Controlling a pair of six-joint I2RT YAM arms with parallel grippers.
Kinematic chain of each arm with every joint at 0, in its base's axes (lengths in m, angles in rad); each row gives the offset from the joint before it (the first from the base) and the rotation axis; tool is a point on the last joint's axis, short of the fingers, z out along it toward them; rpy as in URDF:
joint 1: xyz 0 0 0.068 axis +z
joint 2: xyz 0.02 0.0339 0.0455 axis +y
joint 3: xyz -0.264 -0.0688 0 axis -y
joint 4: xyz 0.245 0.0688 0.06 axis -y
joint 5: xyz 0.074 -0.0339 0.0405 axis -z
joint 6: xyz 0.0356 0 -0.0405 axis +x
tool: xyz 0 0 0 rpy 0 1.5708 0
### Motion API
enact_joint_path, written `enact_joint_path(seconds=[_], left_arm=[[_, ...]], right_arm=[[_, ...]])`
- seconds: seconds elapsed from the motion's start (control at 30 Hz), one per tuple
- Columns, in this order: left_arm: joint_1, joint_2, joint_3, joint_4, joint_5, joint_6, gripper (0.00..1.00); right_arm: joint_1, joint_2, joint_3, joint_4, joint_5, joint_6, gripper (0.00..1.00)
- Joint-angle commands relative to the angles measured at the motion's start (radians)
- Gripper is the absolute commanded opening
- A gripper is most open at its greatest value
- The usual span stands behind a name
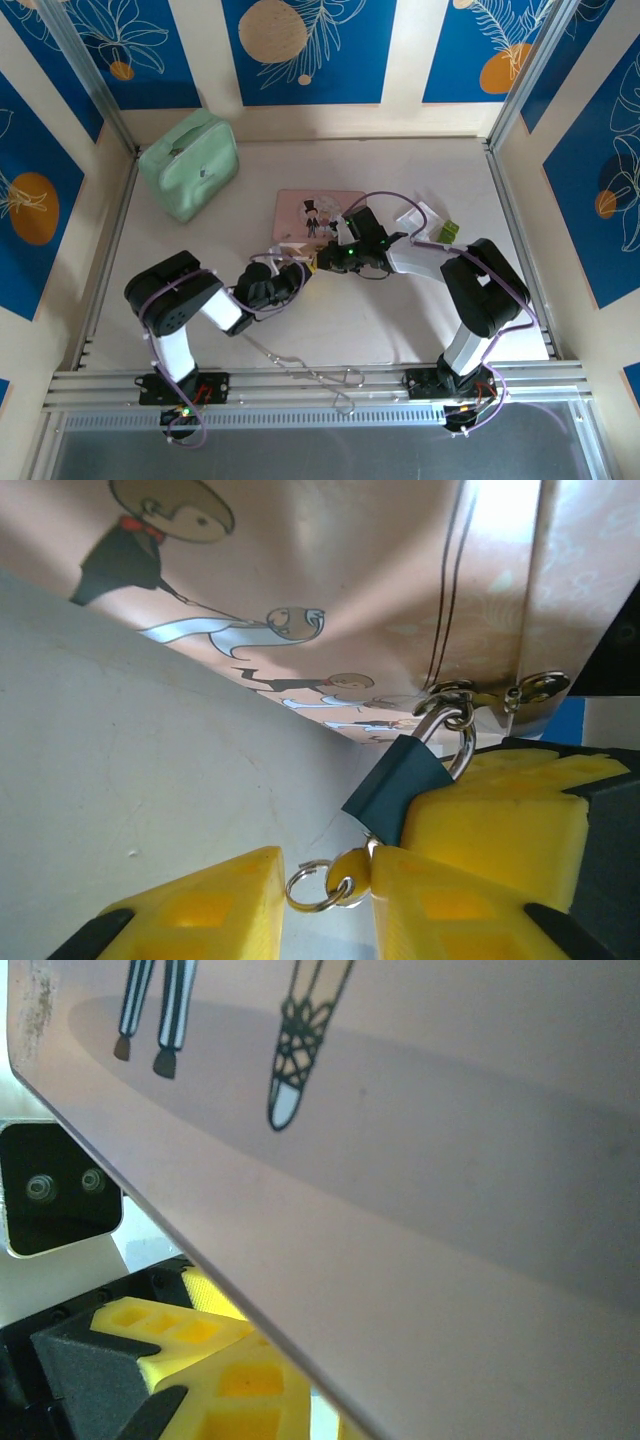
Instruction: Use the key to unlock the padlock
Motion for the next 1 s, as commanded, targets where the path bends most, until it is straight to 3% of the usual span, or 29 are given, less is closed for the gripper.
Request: enact_joint_path(seconds=[0.0,0.33,0.5,0.57,0.67,0.73,0.97], left_arm=[[-0.017,0.057,-0.025,0.121,-0.016,-0.037,0.27],[-0.021,0.057,-0.013,0.137,-0.030,-0.048,0.15],[-0.022,0.069,-0.006,0.147,-0.028,-0.062,0.14],[-0.026,0.066,-0.003,0.147,-0.024,-0.063,0.14],[-0.031,0.046,0.000,0.146,-0.025,-0.059,0.24],[-0.033,0.035,0.000,0.147,-0.032,-0.057,0.25],[-0.032,0.037,0.005,0.147,-0.034,-0.062,0.12]], right_arm=[[0.007,0.007,-0.012,0.009,-0.105,0.049,0.09],[0.009,0.006,-0.018,0.009,-0.098,0.054,0.09],[0.012,0.009,-0.015,0.011,-0.093,0.063,0.10],[0.012,0.011,-0.016,0.011,-0.093,0.065,0.10],[0.012,0.013,-0.017,0.015,-0.090,0.068,0.10],[0.012,0.017,-0.018,0.015,-0.090,0.069,0.10],[0.013,0.015,-0.026,0.021,-0.089,0.076,0.11]])
